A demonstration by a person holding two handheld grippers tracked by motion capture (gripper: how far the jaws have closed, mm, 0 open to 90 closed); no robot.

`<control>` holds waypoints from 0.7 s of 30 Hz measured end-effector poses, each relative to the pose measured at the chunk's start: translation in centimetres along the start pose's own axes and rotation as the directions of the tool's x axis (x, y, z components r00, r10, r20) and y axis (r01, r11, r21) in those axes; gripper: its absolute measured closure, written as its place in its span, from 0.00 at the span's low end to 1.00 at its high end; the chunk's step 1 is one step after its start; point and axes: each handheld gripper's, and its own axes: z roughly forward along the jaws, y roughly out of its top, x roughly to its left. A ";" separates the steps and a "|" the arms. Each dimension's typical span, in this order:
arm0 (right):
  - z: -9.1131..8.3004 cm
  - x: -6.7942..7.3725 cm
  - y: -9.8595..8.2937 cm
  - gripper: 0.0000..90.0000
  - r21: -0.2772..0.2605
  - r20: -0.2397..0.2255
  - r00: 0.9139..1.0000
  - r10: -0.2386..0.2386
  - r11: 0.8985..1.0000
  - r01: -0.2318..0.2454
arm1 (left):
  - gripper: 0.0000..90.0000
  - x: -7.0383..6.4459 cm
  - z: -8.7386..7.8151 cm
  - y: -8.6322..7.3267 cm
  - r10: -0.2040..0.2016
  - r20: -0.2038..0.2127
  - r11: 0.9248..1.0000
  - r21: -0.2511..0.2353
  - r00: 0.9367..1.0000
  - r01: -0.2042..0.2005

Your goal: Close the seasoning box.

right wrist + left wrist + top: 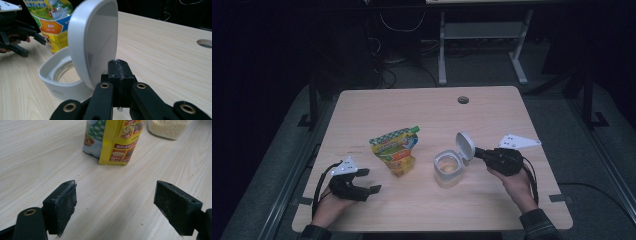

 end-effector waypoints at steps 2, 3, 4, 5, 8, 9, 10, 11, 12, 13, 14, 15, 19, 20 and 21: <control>0.2 0.1 0.2 1.00 -0.005 -0.006 1.000 -0.004 1.000 0.004 | 0.20 -0.1 0.1 0.0 0.001 0.000 1.000 -0.001 1.000 -0.001; 0.3 0.2 0.4 1.00 -0.007 -0.009 1.000 -0.011 1.000 0.011 | 0.20 -0.1 0.1 0.0 -0.001 0.001 1.000 0.000 1.000 0.001; 0.3 0.3 0.5 1.00 -0.012 -0.013 1.000 -0.012 1.000 0.011 | 0.20 -0.1 0.1 0.0 0.001 0.003 1.000 0.001 1.000 -0.001; 0.4 0.4 0.5 1.00 -0.012 -0.013 1.000 -0.017 1.000 0.017 | 0.20 -0.1 0.1 0.0 0.002 0.003 1.000 0.001 1.000 -0.002; 0.4 0.7 0.6 1.00 -0.014 -0.020 1.000 -0.018 1.000 0.018 | 0.20 -0.1 0.2 0.0 0.001 0.005 1.000 0.006 1.000 -0.001; 0.4 0.7 0.6 1.00 -0.013 -0.021 1.000 -0.018 1.000 0.017 | 0.20 -0.1 0.2 0.0 0.004 0.006 1.000 0.006 1.000 -0.004; 0.5 0.7 0.6 1.00 -0.019 -0.020 1.000 -0.022 1.000 0.021 | 0.20 -0.1 0.2 0.0 0.003 0.007 1.000 0.005 1.000 -0.003; 0.5 0.8 0.6 1.00 -0.019 -0.024 0.999 -0.024 1.000 0.023 | 0.20 -0.1 0.2 0.0 0.004 0.006 1.000 0.006 1.000 -0.004; 0.5 0.9 0.6 1.00 -0.020 -0.028 0.999 -0.022 1.000 0.022 | 0.20 -0.1 0.2 0.0 0.005 0.007 1.000 0.005 1.000 -0.005; 0.5 0.9 0.6 1.00 -0.018 -0.026 0.999 -0.023 1.000 0.022 | 0.20 -0.1 0.2 0.0 0.002 0.008 1.000 0.001 1.000 -0.002; 0.5 1.0 0.6 1.00 -0.019 -0.027 0.999 -0.023 1.000 0.022 | 0.20 -0.1 0.2 0.0 -0.001 0.010 1.000 -0.001 1.000 0.001; 0.6 1.0 0.6 1.00 -0.017 -0.031 0.999 -0.026 1.000 0.026 | 0.20 -0.1 0.2 0.0 0.000 0.011 1.000 0.000 1.000 0.000; 0.8 1.4 0.6 1.00 -0.012 -0.039 0.999 -0.035 0.999 0.034 | 0.20 -0.1 0.2 0.0 0.002 0.011 1.000 0.002 1.000 -0.002; 0.9 1.5 0.6 1.00 -0.008 -0.040 0.998 -0.041 0.999 0.041 | 0.20 -0.1 0.2 0.0 0.002 0.011 1.000 0.001 1.000 -0.002; 0.9 1.5 0.6 1.00 -0.015 -0.048 0.998 -0.040 0.999 0.039 | 0.20 -0.1 0.2 0.0 0.000 0.010 1.000 -0.001 1.000 0.000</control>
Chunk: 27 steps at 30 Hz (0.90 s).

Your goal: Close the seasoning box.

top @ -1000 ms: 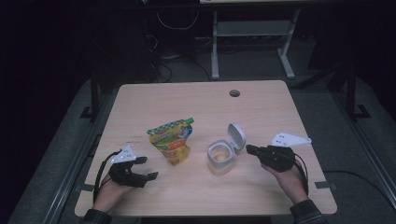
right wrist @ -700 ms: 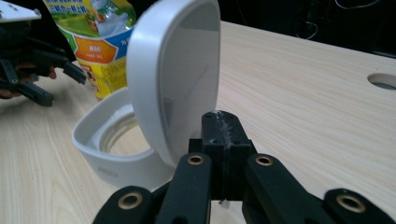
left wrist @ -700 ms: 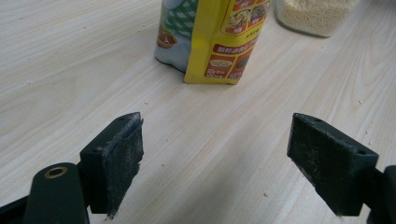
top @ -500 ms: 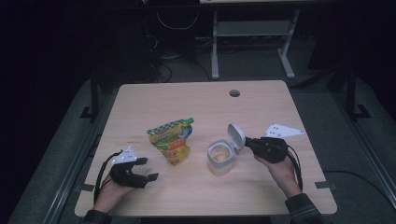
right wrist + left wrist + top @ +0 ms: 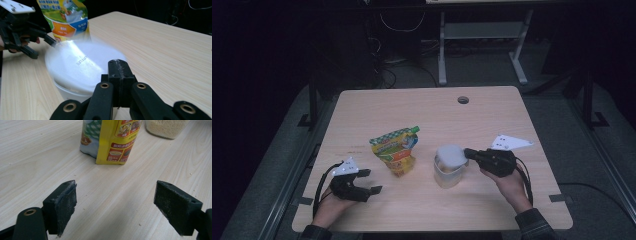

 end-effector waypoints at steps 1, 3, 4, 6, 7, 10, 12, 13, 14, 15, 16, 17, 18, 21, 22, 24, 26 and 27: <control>0.0 0.1 0.1 1.00 0.000 0.002 1.000 0.001 1.000 -0.001 | 0.20 0.0 0.0 0.0 -0.001 0.000 1.000 -0.001 1.000 0.001; -0.1 0.1 0.1 1.00 0.001 0.005 1.000 -0.007 1.000 0.006 | 0.20 0.0 0.0 0.0 -0.001 0.000 1.000 -0.001 1.000 0.001; -0.1 0.1 0.1 1.00 -0.001 0.003 1.000 -0.003 1.000 0.003 | 0.20 0.0 0.0 0.0 0.000 0.000 1.000 0.000 1.000 0.000; -0.3 0.1 0.1 1.00 -0.009 0.007 1.000 -0.005 1.000 0.005 | 0.20 0.0 0.0 0.0 0.002 0.001 1.000 0.001 1.000 -0.002; -0.5 0.1 0.1 1.00 -0.015 0.010 1.000 -0.007 1.000 0.007 | 0.20 0.0 0.0 0.0 0.002 0.001 1.000 0.001 1.000 -0.002; -0.8 0.0 0.1 1.00 -0.022 0.016 1.000 -0.002 1.000 0.002 | 0.20 0.0 0.0 0.0 0.001 0.002 1.000 0.002 1.000 -0.001; -1.0 -0.2 0.0 1.00 -0.023 0.022 1.000 0.001 1.000 0.000 | 0.20 0.0 0.0 0.0 0.003 0.000 1.000 0.004 1.000 -0.003; -1.2 -0.3 0.0 1.00 -0.020 0.025 1.000 0.006 1.000 -0.006 | 0.20 0.0 0.0 0.0 0.001 0.001 1.000 0.002 1.000 -0.001; -1.3 -0.4 -0.1 1.00 -0.023 0.031 1.000 0.004 1.000 -0.003 | 0.20 0.0 0.0 0.0 -0.001 0.001 1.000 -0.001 1.000 0.001; -1.4 -0.5 -0.2 1.00 -0.023 0.033 0.999 0.009 1.000 -0.009 | 0.20 0.0 0.0 0.0 -0.002 0.001 1.000 -0.003 1.000 0.002; -1.5 -0.6 -0.3 1.00 -0.024 0.039 0.999 0.011 1.000 -0.010 | 0.20 0.0 0.0 0.0 -0.003 0.002 1.000 -0.004 1.000 0.003; -1.6 -0.6 -0.3 1.00 -0.026 0.043 0.999 0.013 1.000 -0.012 | 0.20 0.0 0.0 0.0 -0.003 0.003 1.000 -0.005 1.000 0.003; -1.8 -0.7 -0.4 1.00 -0.026 0.049 0.999 0.015 1.000 -0.013 | 0.20 -0.1 0.0 0.0 -0.002 0.004 1.000 -0.004 1.000 0.002; -2.1 -1.1 -0.7 1.00 -0.023 0.062 0.998 0.020 1.000 -0.019 | 0.20 -0.1 0.0 0.0 -0.001 0.005 1.000 -0.005 1.000 0.001; -2.1 -1.1 -0.8 1.00 -0.023 0.066 0.998 0.019 1.000 -0.018 | 0.20 0.0 0.0 0.0 -0.001 0.006 1.000 -0.006 1.000 0.001; -2.3 -1.3 -1.0 1.00 -0.019 0.075 0.997 0.020 1.000 -0.019 | 0.20 0.0 0.0 0.0 -0.002 0.009 1.000 -0.006 1.000 0.002; -2.5 -1.5 -1.3 1.00 -0.012 0.090 0.996 0.023 1.000 -0.022 | 0.20 0.0 0.0 0.0 0.002 0.011 1.000 -0.005 1.000 -0.002; -2.6 -1.6 -1.4 1.00 -0.009 0.096 0.995 0.026 1.000 -0.026 | 0.20 0.0 0.0 -0.1 0.007 0.014 1.000 -0.003 1.000 -0.007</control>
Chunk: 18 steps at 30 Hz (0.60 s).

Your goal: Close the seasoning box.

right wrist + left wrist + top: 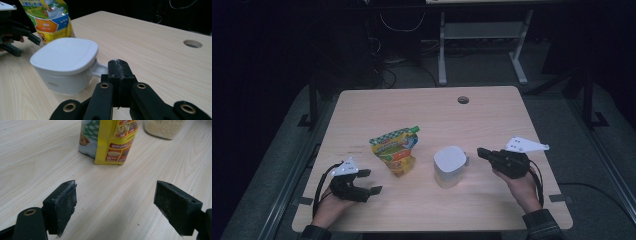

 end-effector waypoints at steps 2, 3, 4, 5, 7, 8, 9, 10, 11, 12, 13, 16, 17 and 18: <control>-0.2 -0.2 -0.2 0.99 0.003 0.012 1.000 0.005 1.000 -0.005 | 0.20 -0.1 0.0 0.0 -0.002 0.002 1.000 -0.004 1.000 0.002; -0.3 -0.3 -0.4 0.98 0.007 0.019 1.000 0.003 1.000 -0.004 | 0.20 -0.1 0.0 0.0 0.001 0.006 1.000 -0.005 1.000 -0.001; -0.4 -0.4 -0.5 0.97 0.009 0.025 1.000 0.004 1.000 -0.004 | 0.20 -0.1 0.0 0.0 0.002 0.007 1.000 -0.005 1.000 -0.002; -0.5 -0.5 -0.7 0.96 0.011 0.033 0.999 0.001 1.000 -0.001 | 0.20 0.0 0.0 0.0 0.009 0.007 1.000 -0.001 1.000 -0.009; -0.8 -0.5 -1.1 0.93 0.021 0.058 0.998 -0.013 1.000 0.012 | 0.20 0.0 0.0 0.0 0.012 0.009 1.000 0.000 1.000 -0.012; -0.9 -0.5 -1.3 0.91 0.028 0.065 0.998 -0.015 1.000 0.013 | 0.20 0.0 0.0 0.0 0.013 0.009 1.000 0.000 1.000 -0.013; -1.0 -0.6 -1.5 0.89 0.035 0.070 0.997 -0.015 0.999 0.012 | 0.20 0.0 0.0 0.0 0.014 0.010 1.000 -0.001 1.000 -0.014; -1.1 -0.6 -1.7 0.87 0.043 0.076 0.997 -0.013 0.999 0.010 | 0.20 0.0 0.0 -0.1 0.017 0.015 1.000 -0.002 1.000 -0.017; -1.2 -0.7 -2.0 0.84 0.050 0.080 0.997 -0.010 0.999 0.006 | 0.20 -0.1 0.0 -0.1 0.016 0.017 1.000 -0.002 1.000 -0.016; -1.3 -0.7 -2.1 0.82 0.052 0.083 0.996 -0.009 0.999 0.005 | 0.20 -0.1 0.0 -0.1 0.018 0.017 1.000 0.000 1.000 -0.018; -1.4 -0.7 -2.3 0.78 0.051 0.091 0.996 -0.008 0.999 0.003 | 0.20 -0.1 0.1 -0.1 0.019 0.019 1.000 0.002 1.000 -0.019; -1.6 -0.9 -3.0 0.66 0.058 0.105 0.994 0.000 0.998 -0.006 | 0.20 -0.1 0.1 -0.1 0.021 0.020 1.000 0.006 1.000 -0.021; -1.7 -0.9 -3.1 0.64 0.056 0.104 0.995 0.001 0.998 -0.007 | 0.20 -0.1 0.1 -0.1 0.022 0.021 1.000 0.005 1.000 -0.022; -1.7 -1.0 -3.4 0.59 0.058 0.108 0.994 0.003 0.998 -0.010 | 0.20 -0.1 0.1 -0.1 0.023 0.020 1.000 0.004 1.000 -0.023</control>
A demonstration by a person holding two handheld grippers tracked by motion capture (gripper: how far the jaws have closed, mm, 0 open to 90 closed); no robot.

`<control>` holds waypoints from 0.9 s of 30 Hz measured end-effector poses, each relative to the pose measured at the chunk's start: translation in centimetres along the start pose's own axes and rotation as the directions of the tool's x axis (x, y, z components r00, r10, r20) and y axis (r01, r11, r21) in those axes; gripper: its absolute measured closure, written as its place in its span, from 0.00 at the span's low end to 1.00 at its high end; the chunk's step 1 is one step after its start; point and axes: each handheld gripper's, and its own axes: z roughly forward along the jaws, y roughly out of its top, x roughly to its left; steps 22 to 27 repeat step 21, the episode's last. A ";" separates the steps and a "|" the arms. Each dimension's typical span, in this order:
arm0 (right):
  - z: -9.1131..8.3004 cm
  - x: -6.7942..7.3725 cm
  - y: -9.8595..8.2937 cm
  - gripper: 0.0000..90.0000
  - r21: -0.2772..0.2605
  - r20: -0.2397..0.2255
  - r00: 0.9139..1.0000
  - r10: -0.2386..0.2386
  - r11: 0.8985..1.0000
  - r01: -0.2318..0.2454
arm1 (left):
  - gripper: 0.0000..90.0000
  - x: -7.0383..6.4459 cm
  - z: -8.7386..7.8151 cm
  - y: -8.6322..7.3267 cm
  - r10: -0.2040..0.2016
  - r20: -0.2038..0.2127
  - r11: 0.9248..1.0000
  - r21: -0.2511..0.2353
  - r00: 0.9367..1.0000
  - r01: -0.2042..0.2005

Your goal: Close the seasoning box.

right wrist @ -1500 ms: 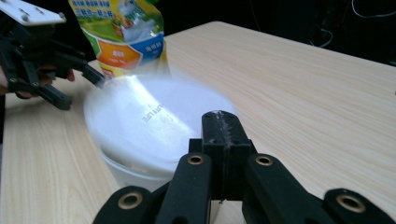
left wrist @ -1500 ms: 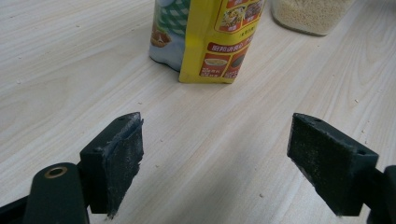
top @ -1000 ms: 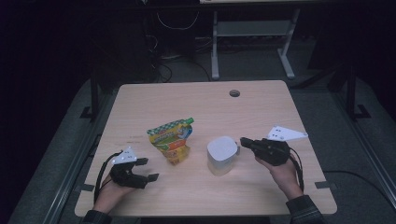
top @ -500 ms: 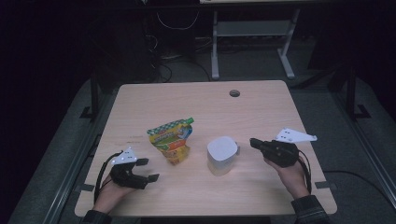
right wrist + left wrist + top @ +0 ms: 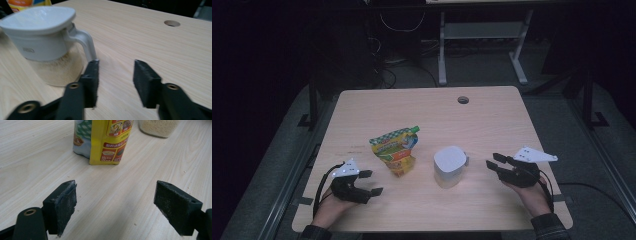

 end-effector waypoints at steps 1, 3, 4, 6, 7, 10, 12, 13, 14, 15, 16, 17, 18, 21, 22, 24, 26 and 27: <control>0.0 0.0 -0.2 0.56 0.002 0.010 1.000 -0.002 1.000 0.002 | 0.20 0.0 0.0 0.0 0.000 0.000 1.000 0.000 1.000 0.000; 0.0 -0.1 -0.7 0.49 0.006 0.020 1.000 -0.001 1.000 0.001 | 0.20 0.0 0.0 0.0 -0.001 0.000 1.000 0.000 1.000 0.001; 0.1 -0.1 -1.0 0.46 0.013 0.027 1.000 0.001 1.000 -0.002 | 0.20 0.0 0.1 0.0 0.000 -0.001 1.000 0.002 1.000 0.000; 0.3 -0.2 -1.6 0.40 0.029 0.045 0.999 0.004 1.000 -0.005 | 0.20 0.0 0.1 0.0 0.002 0.001 1.000 -0.002 1.000 -0.002; 0.4 -0.3 -1.8 0.38 0.030 0.051 0.999 0.010 0.999 -0.011 | 0.20 0.0 0.1 0.0 0.004 0.001 1.000 0.000 1.000 -0.004; 0.8 -0.8 -2.5 0.32 0.047 0.077 0.996 0.047 0.998 -0.051 | 0.19 -0.1 0.3 -0.1 0.006 0.000 1.000 0.005 1.000 -0.006; 1.1 -1.2 -2.9 0.29 0.068 0.101 0.994 0.048 0.996 -0.055 | 0.19 -0.1 0.3 -0.1 0.009 0.000 1.000 0.006 1.000 -0.009; 1.2 -1.3 -3.0 0.28 0.076 0.106 0.993 0.048 0.995 -0.057 | 0.19 -0.1 0.3 -0.1 0.012 0.000 1.000 0.007 1.000 -0.012; 1.3 -1.5 -3.1 0.28 0.084 0.112 0.993 0.044 0.995 -0.053 | 0.19 -0.1 0.3 -0.1 0.013 0.001 1.000 0.008 1.000 -0.013; 1.4 -1.5 -3.2 0.27 0.090 0.118 0.992 0.041 0.995 -0.051 | 0.19 -0.1 0.4 -0.1 0.010 0.002 1.000 0.008 1.000 -0.010; 1.5 -1.6 -3.2 0.26 0.099 0.121 0.992 0.045 0.993 -0.058 | 0.19 -0.1 0.4 -0.1 0.009 0.003 1.000 0.009 1.000 -0.009; 1.5 -1.6 -3.3 0.26 0.103 0.125 0.991 0.041 0.993 -0.055 | 0.19 -0.1 0.4 -0.1 0.012 0.001 1.000 0.011 1.000 -0.012; 1.6 -1.6 -3.3 0.25 0.105 0.129 0.991 0.035 0.993 -0.048 | 0.19 -0.1 0.4 -0.1 0.011 0.002 1.000 0.011 1.000 -0.011; 1.7 -1.6 -3.3 0.25 0.106 0.125 0.991 0.037 0.993 -0.051 | 0.19 -0.1 0.4 -0.1 0.015 0.000 1.000 0.012 1.000 -0.015; 1.7 -1.6 -3.3 0.25 0.106 0.125 0.991 0.037 0.993 -0.051 | 0.19 -0.1 0.4 -0.1 0.015 0.000 1.000 0.012 1.000 -0.015; 1.7 -1.6 -3.3 0.25 0.106 0.125 0.991 0.037 0.993 -0.051 | 0.19 -0.1 0.4 -0.1 0.015 0.000 1.000 0.012 1.000 -0.015; 1.7 -1.6 -3.3 0.25 0.106 0.125 0.991 0.037 0.993 -0.051 | 0.19 -0.1 0.4 -0.1 0.015 0.000 1.000 0.012 1.000 -0.015; 1.7 -1.6 -3.3 0.25 0.106 0.125 0.991 0.037 0.993 -0.051 | 0.19 -0.1 0.4 -0.1 0.015 0.000 1.000 0.012 1.000 -0.015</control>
